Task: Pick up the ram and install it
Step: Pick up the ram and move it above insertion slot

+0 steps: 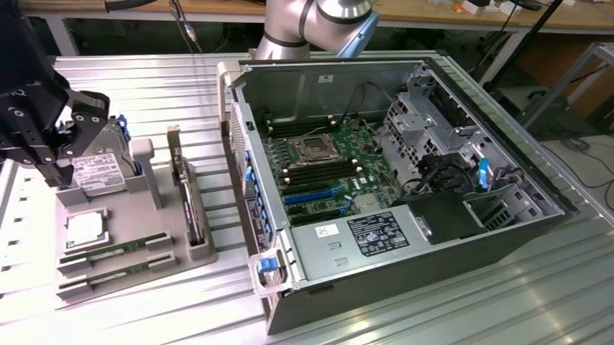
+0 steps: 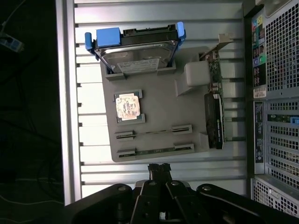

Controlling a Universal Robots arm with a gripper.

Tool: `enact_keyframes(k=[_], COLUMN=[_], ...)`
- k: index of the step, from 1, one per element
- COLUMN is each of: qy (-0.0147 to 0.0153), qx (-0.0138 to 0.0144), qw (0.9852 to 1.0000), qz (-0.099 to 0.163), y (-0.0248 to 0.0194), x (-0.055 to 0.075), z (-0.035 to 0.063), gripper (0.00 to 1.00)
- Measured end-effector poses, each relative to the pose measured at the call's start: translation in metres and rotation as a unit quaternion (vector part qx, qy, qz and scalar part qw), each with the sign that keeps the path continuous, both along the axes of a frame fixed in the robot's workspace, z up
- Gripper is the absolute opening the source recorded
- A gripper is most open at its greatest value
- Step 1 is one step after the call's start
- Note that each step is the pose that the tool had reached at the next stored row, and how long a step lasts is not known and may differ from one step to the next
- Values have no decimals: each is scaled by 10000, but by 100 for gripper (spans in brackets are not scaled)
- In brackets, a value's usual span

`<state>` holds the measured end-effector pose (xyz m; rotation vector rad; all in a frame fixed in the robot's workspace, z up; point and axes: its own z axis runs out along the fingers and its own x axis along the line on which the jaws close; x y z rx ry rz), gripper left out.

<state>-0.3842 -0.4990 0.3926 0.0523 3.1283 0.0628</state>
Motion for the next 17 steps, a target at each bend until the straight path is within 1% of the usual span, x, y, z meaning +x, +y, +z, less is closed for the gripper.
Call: enact_keyframes(k=[9,13,17], qy=[4,4,5], qx=[-1,-3,-18], qw=[10000,10000,10000], qz=[0,-1,-3], y=[1,0,0], x=[19,20,20], z=[-21,-66,-109], gripper=[11,11,11])
